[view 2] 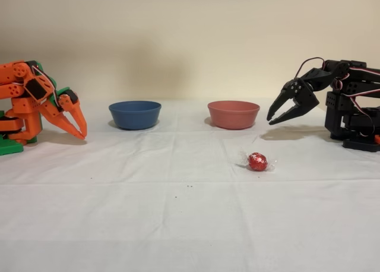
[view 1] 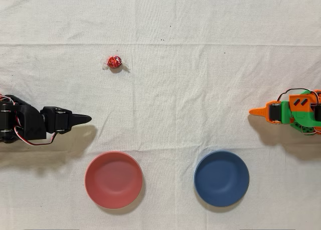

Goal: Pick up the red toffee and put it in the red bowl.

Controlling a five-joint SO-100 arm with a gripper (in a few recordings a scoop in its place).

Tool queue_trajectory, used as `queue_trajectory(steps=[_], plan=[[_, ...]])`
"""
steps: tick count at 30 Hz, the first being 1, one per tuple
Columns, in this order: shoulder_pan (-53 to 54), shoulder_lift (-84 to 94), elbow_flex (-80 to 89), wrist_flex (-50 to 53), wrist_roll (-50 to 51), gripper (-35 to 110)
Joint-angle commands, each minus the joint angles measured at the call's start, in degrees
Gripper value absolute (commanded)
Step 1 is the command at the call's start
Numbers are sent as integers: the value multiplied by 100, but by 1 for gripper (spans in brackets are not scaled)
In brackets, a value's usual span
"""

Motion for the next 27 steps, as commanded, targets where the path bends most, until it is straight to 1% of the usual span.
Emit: queue_trajectory(steps=[1, 5, 8, 16, 23, 27], plan=[[0, 88, 114, 35, -272, 1], [88, 88, 44, -9, -1195, 1], [141, -360, -510, 193, -1591, 1], [105, -2294, -2856, 826, -1758, 1], [53, -3700, -4983, 1872, -1925, 1], [-193, -4280, -6003, 2619, -2145, 1]])
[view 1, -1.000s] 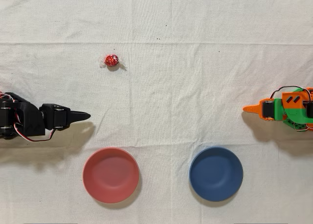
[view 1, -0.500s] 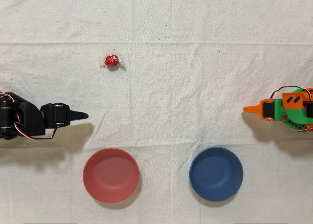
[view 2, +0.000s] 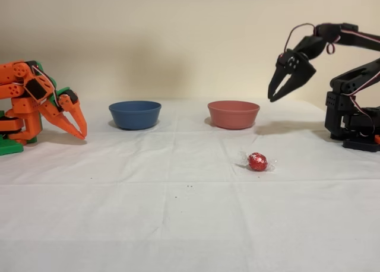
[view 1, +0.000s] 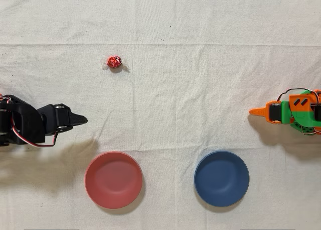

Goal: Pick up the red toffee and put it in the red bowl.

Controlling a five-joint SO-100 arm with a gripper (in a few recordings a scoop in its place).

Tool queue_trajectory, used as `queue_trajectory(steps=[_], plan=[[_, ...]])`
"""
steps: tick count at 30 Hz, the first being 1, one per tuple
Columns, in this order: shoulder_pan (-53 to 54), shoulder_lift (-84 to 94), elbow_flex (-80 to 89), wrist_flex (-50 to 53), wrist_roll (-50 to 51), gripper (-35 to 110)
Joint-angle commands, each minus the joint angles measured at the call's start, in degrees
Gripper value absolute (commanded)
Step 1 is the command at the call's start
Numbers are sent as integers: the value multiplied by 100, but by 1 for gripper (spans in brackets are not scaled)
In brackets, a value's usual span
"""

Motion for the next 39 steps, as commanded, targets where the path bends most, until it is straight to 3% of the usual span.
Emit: queue_trajectory(steps=[1, 11, 20, 39], plan=[[-229, -483, -1371, 729, -264, 1], [-1151, -1644, -2725, 1327, 237, 1], [-2021, -2391, -3050, 1125, 729, 1], [-2628, -3973, -3032, 18, 1318, 1]])
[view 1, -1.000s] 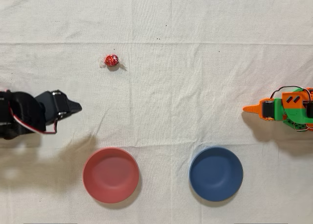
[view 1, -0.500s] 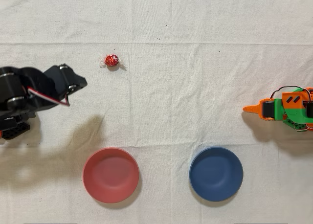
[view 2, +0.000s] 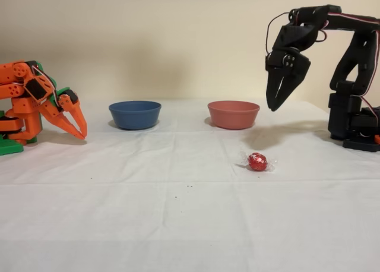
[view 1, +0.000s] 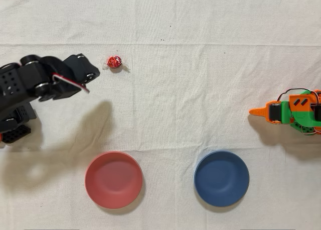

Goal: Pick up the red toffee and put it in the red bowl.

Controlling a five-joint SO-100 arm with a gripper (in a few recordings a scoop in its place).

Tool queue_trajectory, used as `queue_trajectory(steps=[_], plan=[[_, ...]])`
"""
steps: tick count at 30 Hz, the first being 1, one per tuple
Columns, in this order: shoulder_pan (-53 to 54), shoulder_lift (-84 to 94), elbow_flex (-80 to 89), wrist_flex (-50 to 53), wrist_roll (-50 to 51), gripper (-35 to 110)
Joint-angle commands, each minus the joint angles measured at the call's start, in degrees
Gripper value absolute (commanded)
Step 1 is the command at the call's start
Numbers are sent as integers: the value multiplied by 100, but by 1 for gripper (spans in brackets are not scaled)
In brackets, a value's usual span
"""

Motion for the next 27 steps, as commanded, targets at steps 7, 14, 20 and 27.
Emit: queue_trajectory(steps=[7, 14, 20, 27], plan=[[-387, -905, -1169, 237, -44, 1], [-501, -1327, -1354, 132, 246, 1], [-650, -1652, -1547, -35, 466, 1], [-835, -2057, -1854, -264, 325, 1]])
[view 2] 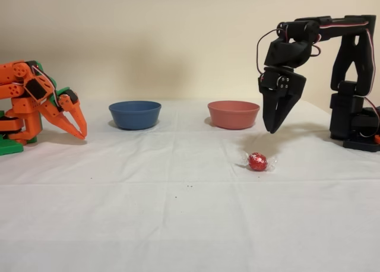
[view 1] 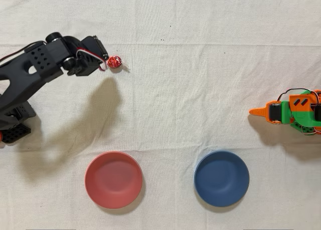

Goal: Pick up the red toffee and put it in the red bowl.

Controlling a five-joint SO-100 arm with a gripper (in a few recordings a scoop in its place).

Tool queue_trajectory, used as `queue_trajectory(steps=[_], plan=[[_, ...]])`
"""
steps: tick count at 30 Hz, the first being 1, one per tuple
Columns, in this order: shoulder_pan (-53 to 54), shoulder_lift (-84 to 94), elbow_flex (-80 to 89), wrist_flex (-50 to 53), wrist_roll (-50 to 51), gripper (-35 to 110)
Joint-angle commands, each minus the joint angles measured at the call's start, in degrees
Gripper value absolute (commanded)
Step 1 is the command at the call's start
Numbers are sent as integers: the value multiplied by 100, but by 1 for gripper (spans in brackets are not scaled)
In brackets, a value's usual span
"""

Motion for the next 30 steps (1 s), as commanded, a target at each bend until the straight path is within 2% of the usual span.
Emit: queue_trajectory(steps=[1, 4, 8, 18, 25, 30], plan=[[-141, 0, -492, -53, -26, 1], [-141, -149, -650, 44, -264, 1], [-132, -193, -624, 369, -1802, 1], [-123, -202, -378, 123, -1986, 1], [-35, -79, 26, 79, -2188, 23], [9, -9, 123, 97, -2355, 32]])
